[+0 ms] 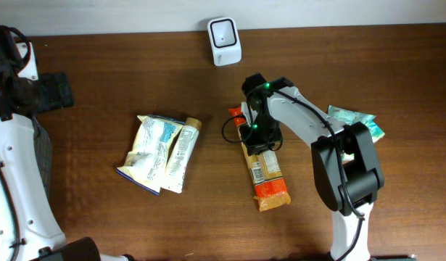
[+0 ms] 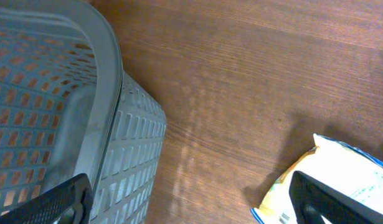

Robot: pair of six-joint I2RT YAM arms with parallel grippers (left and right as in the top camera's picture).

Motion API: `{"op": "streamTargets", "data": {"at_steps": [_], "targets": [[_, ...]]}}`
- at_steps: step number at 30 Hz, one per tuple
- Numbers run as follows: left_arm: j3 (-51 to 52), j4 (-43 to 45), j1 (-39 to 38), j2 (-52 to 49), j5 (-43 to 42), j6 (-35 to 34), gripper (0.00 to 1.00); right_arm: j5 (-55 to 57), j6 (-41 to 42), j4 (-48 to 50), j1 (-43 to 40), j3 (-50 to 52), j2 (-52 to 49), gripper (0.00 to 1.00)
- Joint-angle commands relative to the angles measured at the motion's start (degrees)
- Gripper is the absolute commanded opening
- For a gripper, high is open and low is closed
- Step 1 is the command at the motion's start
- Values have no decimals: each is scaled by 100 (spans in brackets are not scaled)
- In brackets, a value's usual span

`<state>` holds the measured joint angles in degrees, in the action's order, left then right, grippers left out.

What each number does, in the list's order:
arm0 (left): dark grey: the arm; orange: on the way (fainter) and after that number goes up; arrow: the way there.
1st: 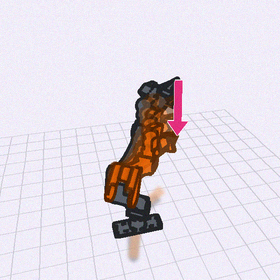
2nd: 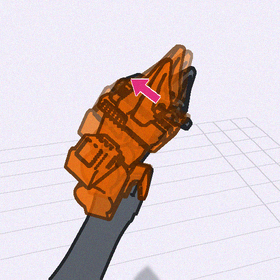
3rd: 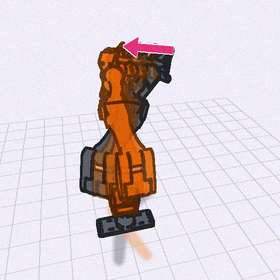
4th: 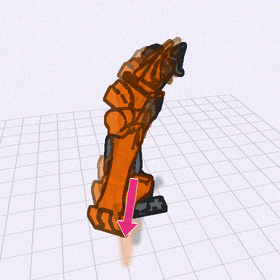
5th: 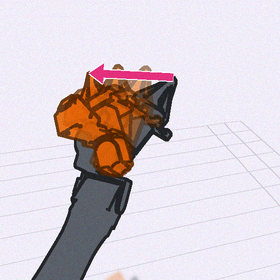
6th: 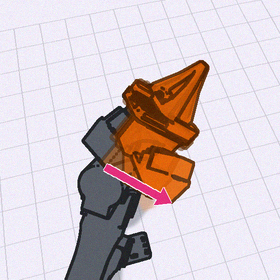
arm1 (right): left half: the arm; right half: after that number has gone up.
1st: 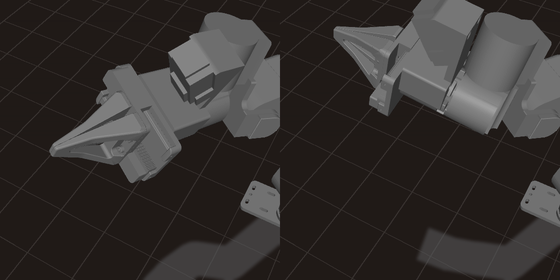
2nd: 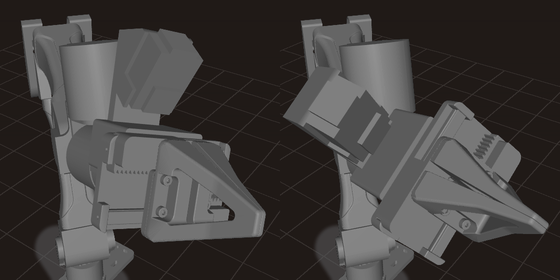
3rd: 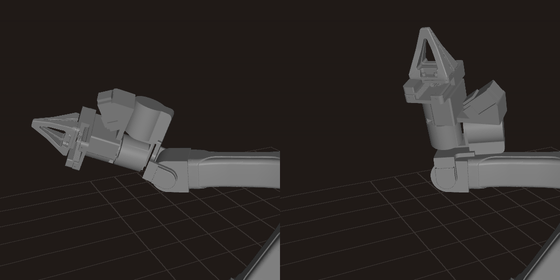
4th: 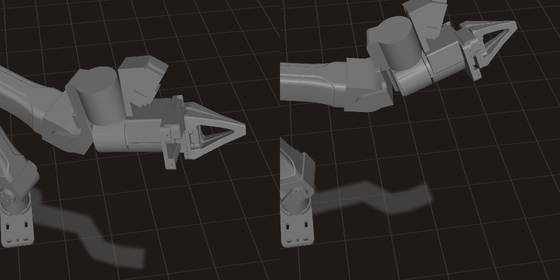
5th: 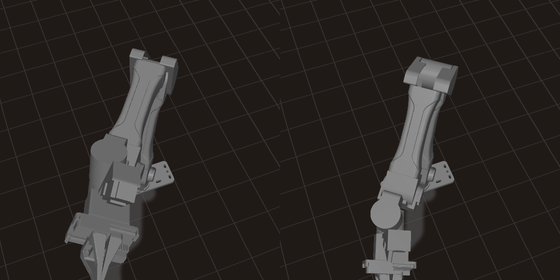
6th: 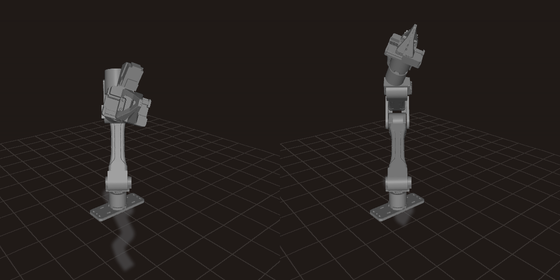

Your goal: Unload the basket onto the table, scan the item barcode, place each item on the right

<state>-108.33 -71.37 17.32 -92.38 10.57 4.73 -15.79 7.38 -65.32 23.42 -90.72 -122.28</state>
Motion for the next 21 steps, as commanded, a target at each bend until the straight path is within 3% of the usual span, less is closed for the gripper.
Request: {"op": "streamTargets", "data": {"at_steps": [1,5,10,16,21], "targets": [[-35,9,11,70,20,2,99,92,13,-15,2,13,-81,27],[-35,9,11,70,20,2,99,-74,-236,-966,-428,-1143,-35,35],[-35,9,11,70,20,2,99,-142,-505,-1290,-1362,-1414,-57,77],[-35,9,11,70,20,2,99,-1711,-1818,-614,-1655,37,-87,78],[-35,9,11,70,20,2,99,-2035,-1871,372,-1626,953,-87,78]]}}
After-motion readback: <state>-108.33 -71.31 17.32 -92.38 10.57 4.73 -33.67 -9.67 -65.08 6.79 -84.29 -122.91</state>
